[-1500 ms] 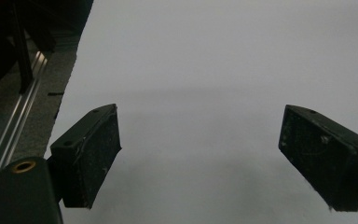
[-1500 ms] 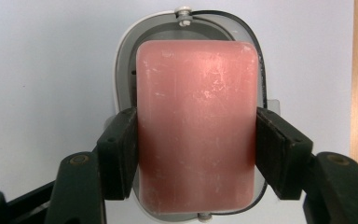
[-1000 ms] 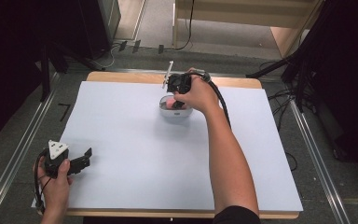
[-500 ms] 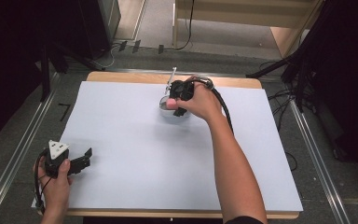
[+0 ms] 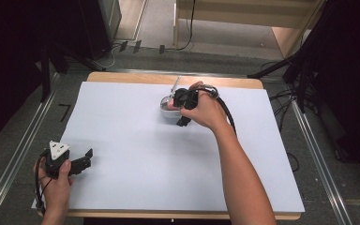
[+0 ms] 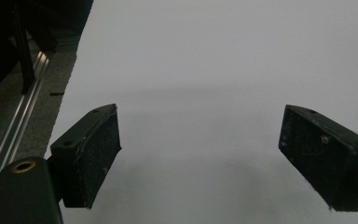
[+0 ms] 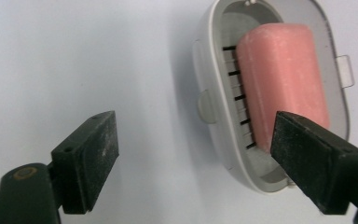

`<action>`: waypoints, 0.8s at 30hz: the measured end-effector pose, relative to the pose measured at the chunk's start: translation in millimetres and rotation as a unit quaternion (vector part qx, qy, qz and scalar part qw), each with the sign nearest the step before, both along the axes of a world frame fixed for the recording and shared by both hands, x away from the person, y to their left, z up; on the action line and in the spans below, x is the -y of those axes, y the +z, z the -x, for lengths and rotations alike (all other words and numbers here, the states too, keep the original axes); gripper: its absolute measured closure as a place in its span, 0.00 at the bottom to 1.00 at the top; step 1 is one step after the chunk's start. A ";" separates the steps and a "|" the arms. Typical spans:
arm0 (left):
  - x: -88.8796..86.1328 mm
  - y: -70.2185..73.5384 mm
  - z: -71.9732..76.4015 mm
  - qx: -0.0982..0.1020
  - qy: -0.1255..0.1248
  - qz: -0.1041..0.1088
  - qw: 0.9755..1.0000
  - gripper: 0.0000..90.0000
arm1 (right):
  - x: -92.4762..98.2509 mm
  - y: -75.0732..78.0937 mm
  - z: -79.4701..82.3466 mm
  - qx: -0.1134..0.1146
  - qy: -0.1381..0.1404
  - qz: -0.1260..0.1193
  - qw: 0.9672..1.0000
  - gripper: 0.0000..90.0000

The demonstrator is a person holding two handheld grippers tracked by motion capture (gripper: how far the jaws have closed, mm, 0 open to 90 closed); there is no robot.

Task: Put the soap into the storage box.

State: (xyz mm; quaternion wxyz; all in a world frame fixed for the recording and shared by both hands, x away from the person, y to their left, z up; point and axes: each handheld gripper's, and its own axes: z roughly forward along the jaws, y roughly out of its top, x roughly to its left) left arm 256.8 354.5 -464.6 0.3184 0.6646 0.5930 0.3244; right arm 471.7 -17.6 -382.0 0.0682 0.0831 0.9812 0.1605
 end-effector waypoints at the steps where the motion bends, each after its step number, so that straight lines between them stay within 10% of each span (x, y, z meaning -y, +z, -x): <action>1: 0.0 0.1 0.0 -0.001 0.000 0.000 1.000 0.15 | 1.6 -0.8 3.6 0.002 -0.003 -0.001 1.000 0.16; 24: 1.2 -0.2 0.0 0.000 0.000 -0.005 1.000 0.15 | 18.8 -25.0 37.5 0.000 -0.013 -0.013 1.000 0.00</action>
